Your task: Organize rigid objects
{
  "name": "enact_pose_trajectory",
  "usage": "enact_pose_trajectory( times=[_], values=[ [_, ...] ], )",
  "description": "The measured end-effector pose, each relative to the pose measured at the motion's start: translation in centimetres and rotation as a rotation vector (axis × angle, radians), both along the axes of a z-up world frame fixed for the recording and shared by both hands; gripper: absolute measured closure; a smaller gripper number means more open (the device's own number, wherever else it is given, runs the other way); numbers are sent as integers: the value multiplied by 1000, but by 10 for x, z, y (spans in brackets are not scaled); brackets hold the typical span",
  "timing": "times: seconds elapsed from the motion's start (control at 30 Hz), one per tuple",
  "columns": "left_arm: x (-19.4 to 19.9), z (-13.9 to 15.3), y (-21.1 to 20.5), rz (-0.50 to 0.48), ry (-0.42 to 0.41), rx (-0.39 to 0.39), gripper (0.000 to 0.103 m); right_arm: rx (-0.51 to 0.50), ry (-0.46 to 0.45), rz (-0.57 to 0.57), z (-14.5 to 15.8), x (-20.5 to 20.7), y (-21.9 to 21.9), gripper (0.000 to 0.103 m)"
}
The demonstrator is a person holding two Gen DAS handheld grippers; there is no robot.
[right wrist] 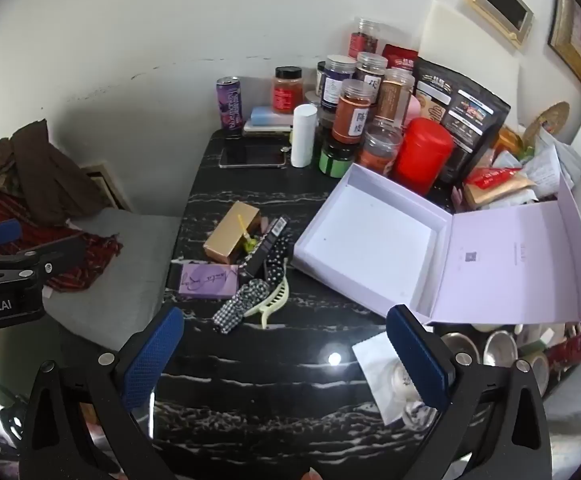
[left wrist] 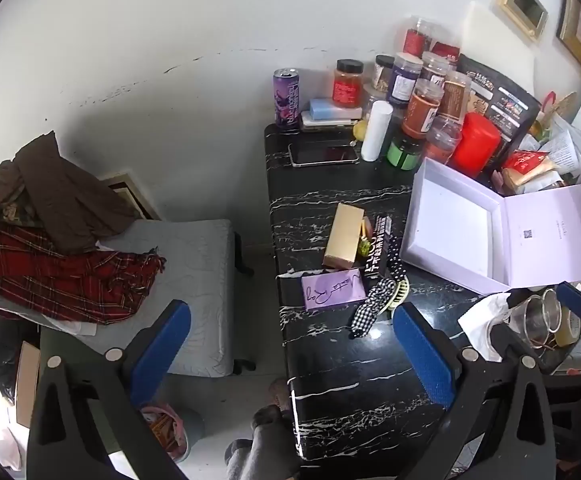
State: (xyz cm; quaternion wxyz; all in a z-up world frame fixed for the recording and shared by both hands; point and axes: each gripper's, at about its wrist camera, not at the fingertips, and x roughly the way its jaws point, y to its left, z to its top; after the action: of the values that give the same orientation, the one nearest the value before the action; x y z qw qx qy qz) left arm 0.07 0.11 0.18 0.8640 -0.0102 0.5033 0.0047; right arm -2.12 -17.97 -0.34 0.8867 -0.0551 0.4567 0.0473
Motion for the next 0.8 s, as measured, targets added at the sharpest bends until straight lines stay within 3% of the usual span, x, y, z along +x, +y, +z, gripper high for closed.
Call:
enact_pose_trajectory(
  times=[0.2,0.3,0.8],
  values=[
    [1,10,-12,-15,-25,55,0,-5,-8,-1,-1,-3,-2,0],
    [-4,9,-7,-26,-39,22,0,-8,-11,-2,-2,-4,-2,0],
    [-5,15,-8,-57,-48,-5,0,1,-11,-5,5,2,-2,0]
  ],
)
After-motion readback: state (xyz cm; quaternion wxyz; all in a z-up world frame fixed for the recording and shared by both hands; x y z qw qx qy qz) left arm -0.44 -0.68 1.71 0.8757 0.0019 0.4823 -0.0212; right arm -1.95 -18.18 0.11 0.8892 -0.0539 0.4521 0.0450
